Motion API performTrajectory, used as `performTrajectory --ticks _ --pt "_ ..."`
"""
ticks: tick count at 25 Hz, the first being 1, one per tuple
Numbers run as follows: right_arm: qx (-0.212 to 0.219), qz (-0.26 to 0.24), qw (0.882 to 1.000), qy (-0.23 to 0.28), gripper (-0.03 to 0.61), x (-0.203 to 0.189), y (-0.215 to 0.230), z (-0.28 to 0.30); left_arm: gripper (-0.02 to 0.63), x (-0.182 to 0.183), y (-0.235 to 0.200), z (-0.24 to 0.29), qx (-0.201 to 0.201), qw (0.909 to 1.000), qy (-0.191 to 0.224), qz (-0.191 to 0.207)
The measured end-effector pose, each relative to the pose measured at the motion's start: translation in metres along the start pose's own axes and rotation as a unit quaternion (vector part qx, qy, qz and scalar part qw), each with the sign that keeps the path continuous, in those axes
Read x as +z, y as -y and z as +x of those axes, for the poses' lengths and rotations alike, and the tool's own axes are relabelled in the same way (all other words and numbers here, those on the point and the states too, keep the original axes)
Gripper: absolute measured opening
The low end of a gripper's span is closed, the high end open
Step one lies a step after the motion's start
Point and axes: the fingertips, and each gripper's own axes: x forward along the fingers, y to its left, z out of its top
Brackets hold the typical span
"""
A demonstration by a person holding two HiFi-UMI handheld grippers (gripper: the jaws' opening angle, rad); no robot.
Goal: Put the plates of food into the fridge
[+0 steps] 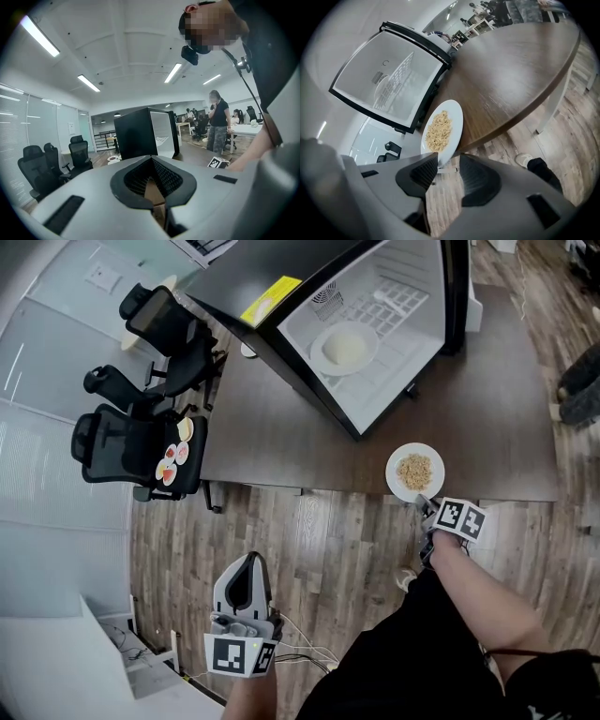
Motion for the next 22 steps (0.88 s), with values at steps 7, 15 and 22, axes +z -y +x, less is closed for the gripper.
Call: performTrajectory --ticks 7,15,22 --pt "0.002 0.024 1.0 -0.002 0.146 -0.009 0.007 -0.012 0.003 -0.004 0.004 -0.006 -0.002 1.0 -0.001 -0.004" --pt "0.037 0.09 0.995 0.029 0.146 0.0 0.009 0.0 0.003 -0.008 0.008 -0.01 -0.009 0.9999 -0.01 0.005" --pt "0.034 0.073 0.996 0.042 0.114 -0.002 0.012 -0.011 0.003 -0.019 0.011 -0.01 -0.009 0.9999 -0.006 -0.01"
